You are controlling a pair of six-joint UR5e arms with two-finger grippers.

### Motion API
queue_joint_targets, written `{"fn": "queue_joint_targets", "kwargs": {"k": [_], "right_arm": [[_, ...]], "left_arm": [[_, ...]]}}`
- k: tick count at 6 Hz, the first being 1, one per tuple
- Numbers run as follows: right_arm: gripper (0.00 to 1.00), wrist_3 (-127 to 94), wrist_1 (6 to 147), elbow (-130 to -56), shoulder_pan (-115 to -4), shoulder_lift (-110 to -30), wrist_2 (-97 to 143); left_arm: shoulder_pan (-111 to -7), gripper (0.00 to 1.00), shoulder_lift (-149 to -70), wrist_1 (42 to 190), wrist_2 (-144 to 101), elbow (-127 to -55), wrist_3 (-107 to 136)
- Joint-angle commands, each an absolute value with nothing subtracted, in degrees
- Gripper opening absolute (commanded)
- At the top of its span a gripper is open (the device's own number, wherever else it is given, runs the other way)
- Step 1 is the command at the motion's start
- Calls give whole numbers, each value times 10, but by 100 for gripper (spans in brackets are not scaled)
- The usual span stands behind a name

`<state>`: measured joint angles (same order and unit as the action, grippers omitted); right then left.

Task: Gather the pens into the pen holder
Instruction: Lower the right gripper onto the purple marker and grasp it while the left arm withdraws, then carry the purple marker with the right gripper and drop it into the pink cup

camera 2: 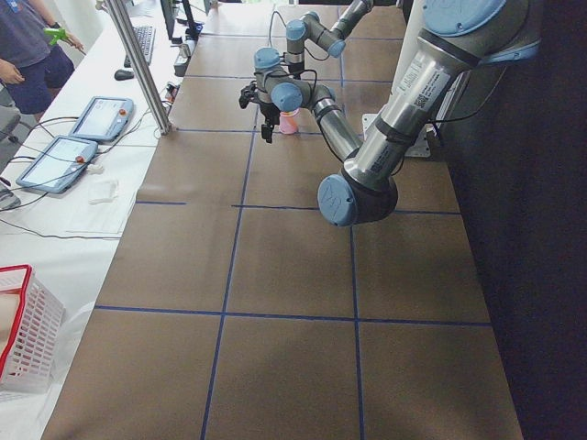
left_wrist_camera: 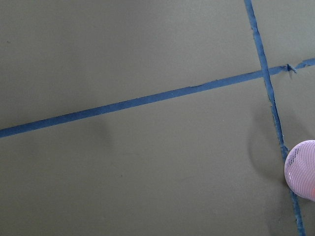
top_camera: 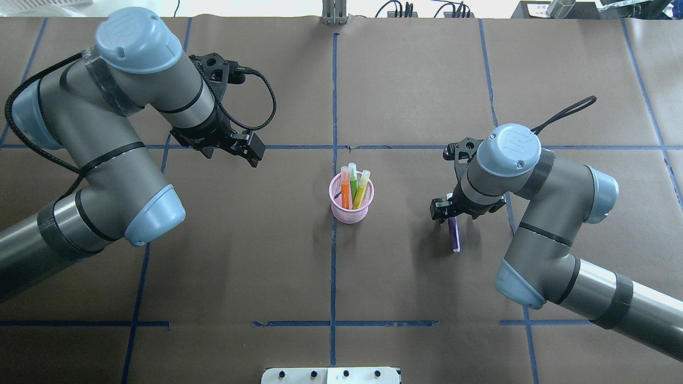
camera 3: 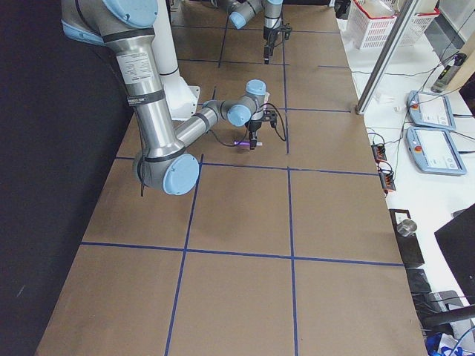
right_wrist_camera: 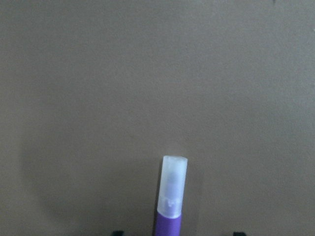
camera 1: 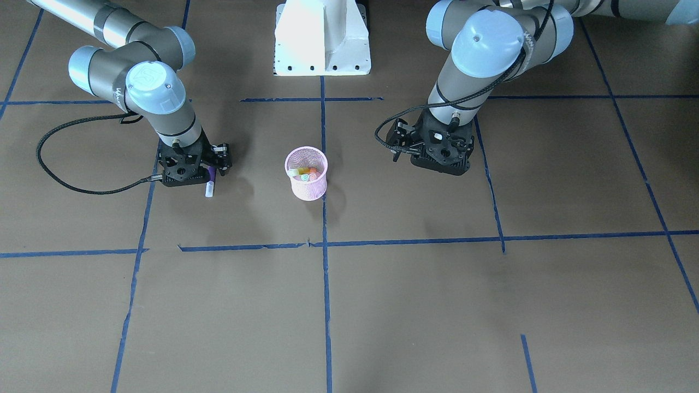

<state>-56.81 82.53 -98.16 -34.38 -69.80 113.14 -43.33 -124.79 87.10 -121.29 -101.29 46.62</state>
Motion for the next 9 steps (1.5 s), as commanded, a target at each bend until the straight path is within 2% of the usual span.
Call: {"fn": "queue_joint_targets", "kwargs": {"k": [1, 2, 5, 8, 9], "right_arm": [[36, -566, 826, -980, -342, -698, 1132], [1, -563, 826, -980, -342, -698, 1132], [0, -562, 825, -1004, -357, -686, 1133], [0, -658, 825, -1141, -377, -679, 1024], [0, -742, 826, -1147, -362, -644, 936]], "left_arm": [[-433, 100, -1247, 871, -1213, -1018, 472], [-433, 100, -1246, 871, -1212, -1018, 472], [-432, 100, -1244, 872, -1209, -1018, 472], [-428, 100, -1243, 871, -1207, -1016, 473], [-427, 100, -1243, 872, -1207, -1006, 470]]}}
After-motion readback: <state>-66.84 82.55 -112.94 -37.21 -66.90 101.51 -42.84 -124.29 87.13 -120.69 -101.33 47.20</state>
